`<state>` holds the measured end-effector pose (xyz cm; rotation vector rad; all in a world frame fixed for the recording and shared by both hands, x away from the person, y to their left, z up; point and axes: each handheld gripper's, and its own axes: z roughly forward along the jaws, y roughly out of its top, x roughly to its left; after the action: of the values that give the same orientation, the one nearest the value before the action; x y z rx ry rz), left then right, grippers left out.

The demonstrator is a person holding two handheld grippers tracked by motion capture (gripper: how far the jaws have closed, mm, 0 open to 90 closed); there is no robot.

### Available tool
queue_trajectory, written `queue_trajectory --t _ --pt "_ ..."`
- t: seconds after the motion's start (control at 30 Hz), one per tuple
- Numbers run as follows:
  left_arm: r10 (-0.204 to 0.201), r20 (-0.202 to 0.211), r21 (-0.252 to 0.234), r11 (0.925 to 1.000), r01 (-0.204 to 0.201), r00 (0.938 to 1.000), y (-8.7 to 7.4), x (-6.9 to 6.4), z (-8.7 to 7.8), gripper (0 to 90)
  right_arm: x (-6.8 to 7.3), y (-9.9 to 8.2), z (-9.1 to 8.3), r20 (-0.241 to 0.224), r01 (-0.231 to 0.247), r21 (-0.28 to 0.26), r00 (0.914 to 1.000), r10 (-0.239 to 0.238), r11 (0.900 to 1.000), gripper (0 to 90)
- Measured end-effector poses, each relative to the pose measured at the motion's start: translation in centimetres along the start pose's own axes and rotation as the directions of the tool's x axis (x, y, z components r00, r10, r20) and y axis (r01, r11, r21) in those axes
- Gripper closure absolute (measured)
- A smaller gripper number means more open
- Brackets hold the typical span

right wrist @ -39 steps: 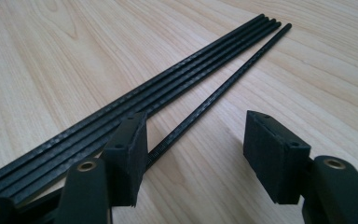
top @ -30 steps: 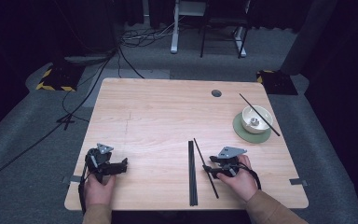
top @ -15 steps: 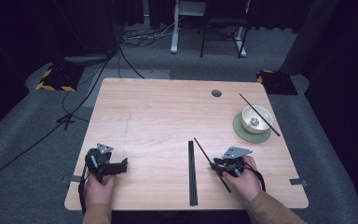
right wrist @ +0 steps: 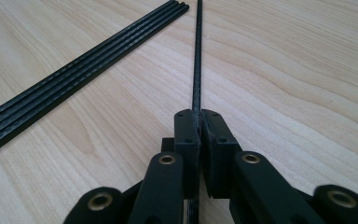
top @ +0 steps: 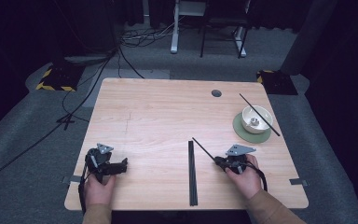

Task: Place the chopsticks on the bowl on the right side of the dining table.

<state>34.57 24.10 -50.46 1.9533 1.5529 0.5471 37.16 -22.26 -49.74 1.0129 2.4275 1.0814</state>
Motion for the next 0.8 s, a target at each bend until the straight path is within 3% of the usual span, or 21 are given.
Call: queue_trajectory --t 0.2,0.33,0.43,0.8 --pt "0.002 -0.002 -0.002 1.0000 -0.002 1.0000 0.0 0.0 0.0 1.9 -0.1 0.0 0.1 0.009 -0.007 -0.007 0.9999 0.007 0.9999 86.8" --pt "0.001 0.001 0.000 1.0000 -0.001 1.0000 0.0 0.0 0.0 1.9 0.0 -0.1 0.0 0.034 0.028 -0.012 0.9990 -0.027 0.9995 86.9" --pt "0.002 -0.002 -0.002 1.0000 -0.002 1.0000 0.0 0.0 0.0 1.9 0.0 0.0 -0.1 0.030 0.024 -0.021 0.9993 -0.023 0.9995 87.0" --pt "0.001 -0.002 -0.001 1.0000 -0.001 1.0000 0.0 0.0 0.0 1.9 -0.1 1.0 -2.2 0.021 0.038 -0.056 0.9991 -0.036 0.9977 87.1"
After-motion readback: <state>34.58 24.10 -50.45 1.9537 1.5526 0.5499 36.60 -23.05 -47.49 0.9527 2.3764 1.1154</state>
